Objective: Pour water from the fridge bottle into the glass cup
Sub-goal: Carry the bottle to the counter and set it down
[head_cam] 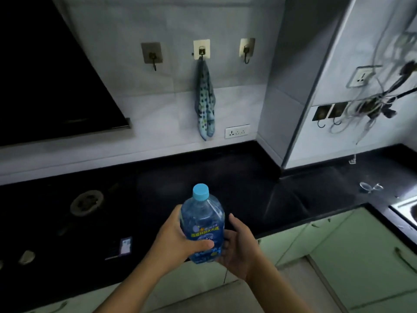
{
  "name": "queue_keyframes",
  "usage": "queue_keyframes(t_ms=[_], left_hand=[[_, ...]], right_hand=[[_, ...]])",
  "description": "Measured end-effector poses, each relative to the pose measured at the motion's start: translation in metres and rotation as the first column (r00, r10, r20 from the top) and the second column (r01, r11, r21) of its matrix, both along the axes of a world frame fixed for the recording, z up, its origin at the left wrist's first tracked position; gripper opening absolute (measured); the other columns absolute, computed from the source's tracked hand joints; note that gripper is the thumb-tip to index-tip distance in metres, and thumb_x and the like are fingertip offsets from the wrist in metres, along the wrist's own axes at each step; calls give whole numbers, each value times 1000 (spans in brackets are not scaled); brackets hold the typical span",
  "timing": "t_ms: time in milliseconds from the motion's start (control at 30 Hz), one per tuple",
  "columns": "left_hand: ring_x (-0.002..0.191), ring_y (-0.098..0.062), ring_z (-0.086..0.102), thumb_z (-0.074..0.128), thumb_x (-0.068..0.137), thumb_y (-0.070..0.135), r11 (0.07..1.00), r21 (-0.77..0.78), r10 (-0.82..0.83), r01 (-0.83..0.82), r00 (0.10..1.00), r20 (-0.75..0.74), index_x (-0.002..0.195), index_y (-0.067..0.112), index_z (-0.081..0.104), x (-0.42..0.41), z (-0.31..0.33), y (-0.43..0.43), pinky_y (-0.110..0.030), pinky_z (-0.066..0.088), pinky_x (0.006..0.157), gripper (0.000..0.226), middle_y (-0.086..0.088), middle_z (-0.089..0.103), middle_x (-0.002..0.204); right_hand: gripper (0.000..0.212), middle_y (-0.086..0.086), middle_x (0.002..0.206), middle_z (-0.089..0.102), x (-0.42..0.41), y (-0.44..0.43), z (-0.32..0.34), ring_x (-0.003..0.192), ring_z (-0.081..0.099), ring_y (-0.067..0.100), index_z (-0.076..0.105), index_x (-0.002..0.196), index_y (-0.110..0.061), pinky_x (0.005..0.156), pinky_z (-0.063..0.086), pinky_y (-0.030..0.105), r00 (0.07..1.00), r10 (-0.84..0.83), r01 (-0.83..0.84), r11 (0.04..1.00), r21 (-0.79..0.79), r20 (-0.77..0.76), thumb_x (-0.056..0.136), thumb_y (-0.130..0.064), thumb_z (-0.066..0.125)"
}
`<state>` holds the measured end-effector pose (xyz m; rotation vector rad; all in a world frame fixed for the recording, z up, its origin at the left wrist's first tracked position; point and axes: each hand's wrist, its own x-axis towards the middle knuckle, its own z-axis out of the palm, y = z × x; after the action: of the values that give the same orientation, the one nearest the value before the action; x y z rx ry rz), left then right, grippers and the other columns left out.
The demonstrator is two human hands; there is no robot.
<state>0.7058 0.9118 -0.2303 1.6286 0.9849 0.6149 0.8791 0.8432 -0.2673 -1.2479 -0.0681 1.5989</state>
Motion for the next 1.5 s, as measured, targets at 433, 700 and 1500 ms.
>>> queue_keyframes(t_ms=[433,700,1500], left_hand=[[98,-1,71,98,54,20,972,-25,229,-232,969,-95,117,37,58,90,-42,99,-26,60,82,76,11,74,107],[97,1,66,97,59,14,976,-36,210,-216,970,-126,117,28,55,132,-87,174,-11,51,72,73,13,68,106],[108,-13,66,89,63,-9,931,-338,120,-140,990,-78,121,40,48,172,-175,268,-20,58,70,86,2,66,122]], right_hand=[[58,17,111,74,89,139,-37,94,74,30,68,118,-2,85,58,40,989,148,-149,987,-58,-14,99,-52,47],[65,18,97,77,107,212,-64,97,71,33,72,104,-1,81,57,41,1000,3,1,989,-145,22,100,-58,39],[64,17,110,74,131,299,-137,101,72,33,67,121,-7,98,54,50,995,-65,75,989,-130,80,100,-59,37]])
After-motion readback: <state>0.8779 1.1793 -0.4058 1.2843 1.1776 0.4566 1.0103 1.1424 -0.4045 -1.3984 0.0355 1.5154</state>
